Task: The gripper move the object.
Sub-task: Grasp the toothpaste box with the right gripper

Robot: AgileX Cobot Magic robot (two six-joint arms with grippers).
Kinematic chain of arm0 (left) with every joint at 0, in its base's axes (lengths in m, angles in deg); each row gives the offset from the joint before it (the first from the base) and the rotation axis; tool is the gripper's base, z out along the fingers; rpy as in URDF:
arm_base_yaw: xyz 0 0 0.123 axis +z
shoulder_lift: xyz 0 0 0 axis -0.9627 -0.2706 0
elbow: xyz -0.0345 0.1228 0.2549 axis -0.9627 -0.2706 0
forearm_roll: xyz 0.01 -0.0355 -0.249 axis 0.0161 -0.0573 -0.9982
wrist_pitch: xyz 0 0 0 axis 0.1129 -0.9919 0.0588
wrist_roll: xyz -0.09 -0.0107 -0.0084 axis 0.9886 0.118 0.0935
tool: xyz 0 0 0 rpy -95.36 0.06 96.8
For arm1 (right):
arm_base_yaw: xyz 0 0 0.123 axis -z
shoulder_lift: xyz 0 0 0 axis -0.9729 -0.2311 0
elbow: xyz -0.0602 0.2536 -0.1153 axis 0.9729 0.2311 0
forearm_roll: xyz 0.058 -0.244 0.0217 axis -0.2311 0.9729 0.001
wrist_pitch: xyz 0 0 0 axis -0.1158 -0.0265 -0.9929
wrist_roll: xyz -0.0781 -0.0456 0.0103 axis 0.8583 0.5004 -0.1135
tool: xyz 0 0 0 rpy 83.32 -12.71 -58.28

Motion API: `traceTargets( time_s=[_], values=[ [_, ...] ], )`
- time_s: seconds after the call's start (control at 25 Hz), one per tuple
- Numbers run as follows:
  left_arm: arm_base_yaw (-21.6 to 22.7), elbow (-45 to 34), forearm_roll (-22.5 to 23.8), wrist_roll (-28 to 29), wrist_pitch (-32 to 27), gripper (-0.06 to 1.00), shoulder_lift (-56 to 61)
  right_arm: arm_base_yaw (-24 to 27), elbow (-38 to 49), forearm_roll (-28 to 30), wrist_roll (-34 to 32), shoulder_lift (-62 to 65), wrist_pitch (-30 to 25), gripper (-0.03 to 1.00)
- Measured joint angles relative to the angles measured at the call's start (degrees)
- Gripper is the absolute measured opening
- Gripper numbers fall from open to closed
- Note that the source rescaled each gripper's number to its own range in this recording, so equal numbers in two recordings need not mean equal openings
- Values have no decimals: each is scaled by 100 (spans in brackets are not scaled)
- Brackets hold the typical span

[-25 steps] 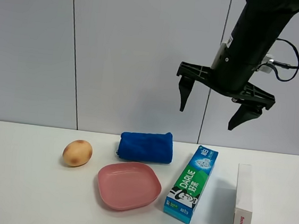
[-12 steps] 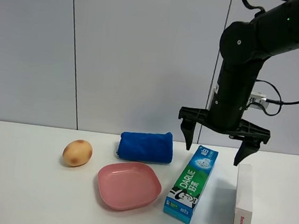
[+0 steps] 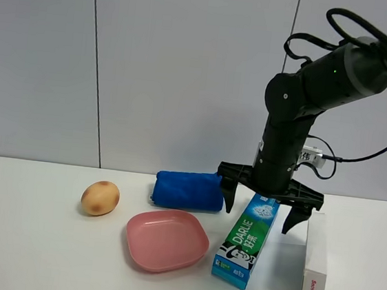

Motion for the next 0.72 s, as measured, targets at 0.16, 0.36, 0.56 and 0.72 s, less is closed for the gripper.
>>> traceTargets(
  time_s=[0.16,0.36,0.56,0.72],
  values=[
    [0,0,0,0,0,100,0,25,0,0,0,-170,104,99],
    [0,0,0,0,0,100,0,55,0,167,0,-284,372,99],
    [0,0,0,0,0,100,0,55,0,262,0,-449,419,87],
    [0,0,0,0,0,100,0,55,0,268,0,-462,596,49]
  ],
)
